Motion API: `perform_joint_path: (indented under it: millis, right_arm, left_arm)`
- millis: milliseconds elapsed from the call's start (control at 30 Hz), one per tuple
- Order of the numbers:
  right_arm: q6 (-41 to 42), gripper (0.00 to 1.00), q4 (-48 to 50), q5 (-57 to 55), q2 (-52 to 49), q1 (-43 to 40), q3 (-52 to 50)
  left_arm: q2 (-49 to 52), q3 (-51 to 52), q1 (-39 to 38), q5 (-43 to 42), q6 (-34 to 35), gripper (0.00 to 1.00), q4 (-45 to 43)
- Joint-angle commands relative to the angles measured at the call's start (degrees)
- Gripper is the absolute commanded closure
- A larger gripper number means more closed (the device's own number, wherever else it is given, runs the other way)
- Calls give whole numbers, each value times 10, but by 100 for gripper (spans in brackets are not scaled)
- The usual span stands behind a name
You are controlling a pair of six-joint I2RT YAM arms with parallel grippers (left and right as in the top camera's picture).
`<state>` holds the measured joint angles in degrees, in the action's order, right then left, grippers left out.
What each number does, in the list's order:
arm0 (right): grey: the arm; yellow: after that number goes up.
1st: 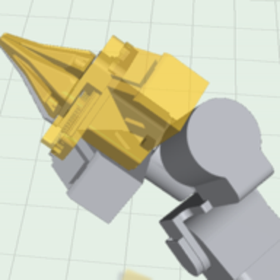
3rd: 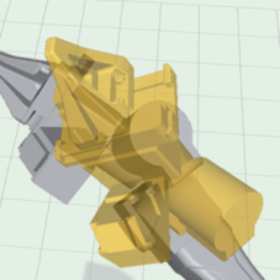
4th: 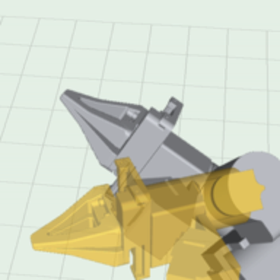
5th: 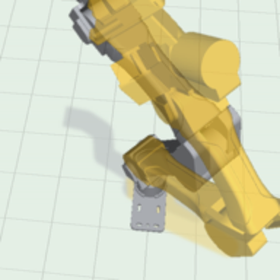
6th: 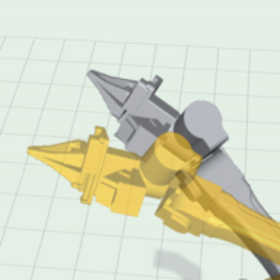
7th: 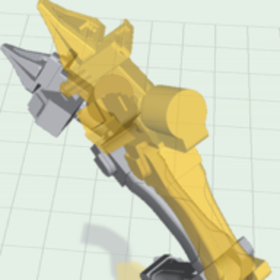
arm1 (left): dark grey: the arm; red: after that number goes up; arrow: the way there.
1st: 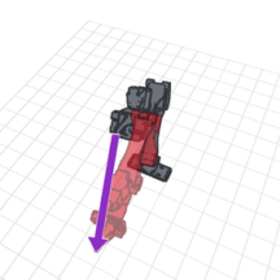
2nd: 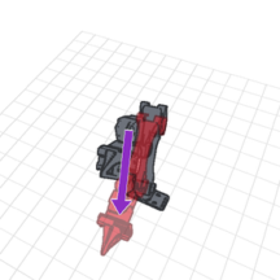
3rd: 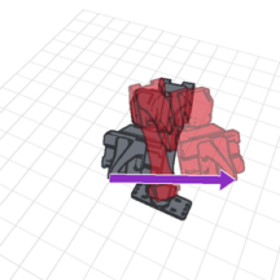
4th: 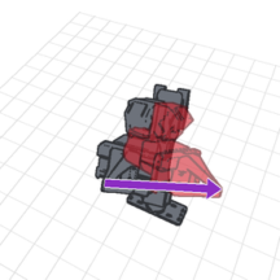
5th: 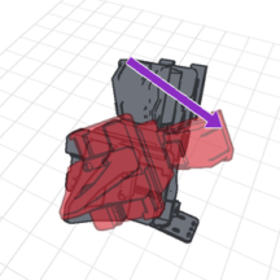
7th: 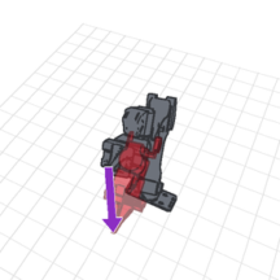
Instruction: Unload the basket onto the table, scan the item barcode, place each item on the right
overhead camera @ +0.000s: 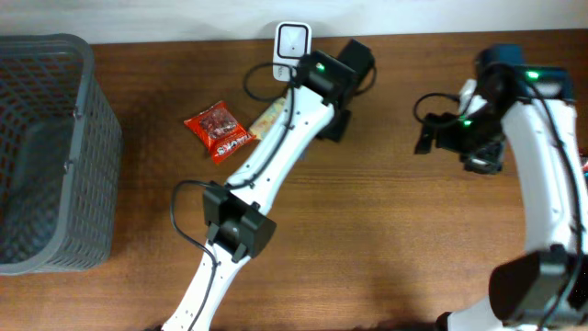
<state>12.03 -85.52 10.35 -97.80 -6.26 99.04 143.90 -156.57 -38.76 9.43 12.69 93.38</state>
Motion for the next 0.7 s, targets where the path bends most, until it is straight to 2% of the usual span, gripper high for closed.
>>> perform_joint_path:
  millis: [0,167,200,233,267,400,500,667]
  right_arm:
    - [-10,2,-5,-5,20,-20,7]
    - [-11,1,-13,-5,20,-43,7]
    - [-11,1,-13,-5,20,-47,7]
    - [-11,1,-14,-5,20,-51,7]
    - [-11,1,-15,-5,20,-55,7]
    - [-11,1,-16,-5,20,-62,7]
    - [-11,1,-14,-3,20,-62,7]
    - [-13,1,12,26,17,-57,5]
  left_arm:
    - [-13,1,-44,-133,-1,100,-1]
    - [-13,1,-88,-133,-1,99,6]
    - [-13,1,-95,-132,-1,92,6]
    - [-13,1,-99,-131,-1,77,6]
    - [-13,1,-101,-131,-1,53,6]
    - [-13,0,-88,-131,-2,24,6]
    - [-13,0,-57,-131,-1,24,6]
    - [-13,0,46,-124,-1,25,5]
